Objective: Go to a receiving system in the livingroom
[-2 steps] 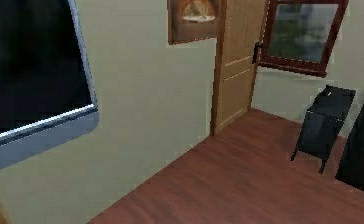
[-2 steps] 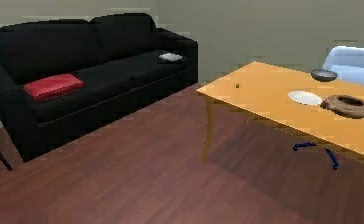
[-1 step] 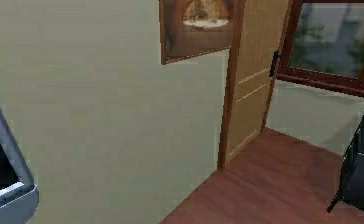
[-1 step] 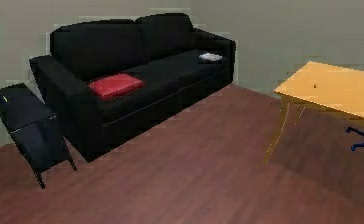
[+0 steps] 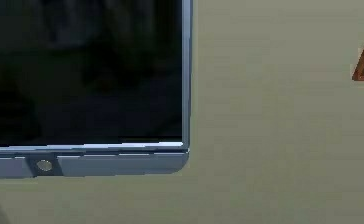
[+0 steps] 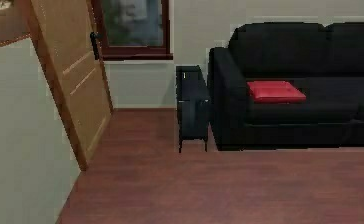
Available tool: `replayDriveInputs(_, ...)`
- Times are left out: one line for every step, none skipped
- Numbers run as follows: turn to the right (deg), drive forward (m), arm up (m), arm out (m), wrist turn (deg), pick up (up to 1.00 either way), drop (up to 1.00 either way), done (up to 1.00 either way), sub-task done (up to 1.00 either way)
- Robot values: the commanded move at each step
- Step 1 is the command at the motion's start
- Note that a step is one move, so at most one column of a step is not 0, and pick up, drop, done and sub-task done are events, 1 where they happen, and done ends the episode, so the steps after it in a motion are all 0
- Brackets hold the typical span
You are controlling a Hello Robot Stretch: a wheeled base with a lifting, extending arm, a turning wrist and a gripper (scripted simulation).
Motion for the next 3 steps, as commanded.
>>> replayDriveInputs(-45.0, 0.00, 0.00, 0.00, 0.0, 0.00, 0.00, 0.00, 0.00)
replayDriveInputs(-21.0, 0.00, 0.00, 0.00, 0.0, 0.00, 0.00, 0.00, 0.00)
replayDriveInputs(0.0, 0.10, 0.00, 0.00, 0.0, 0.00, 0.00, 0.00, 0.00)
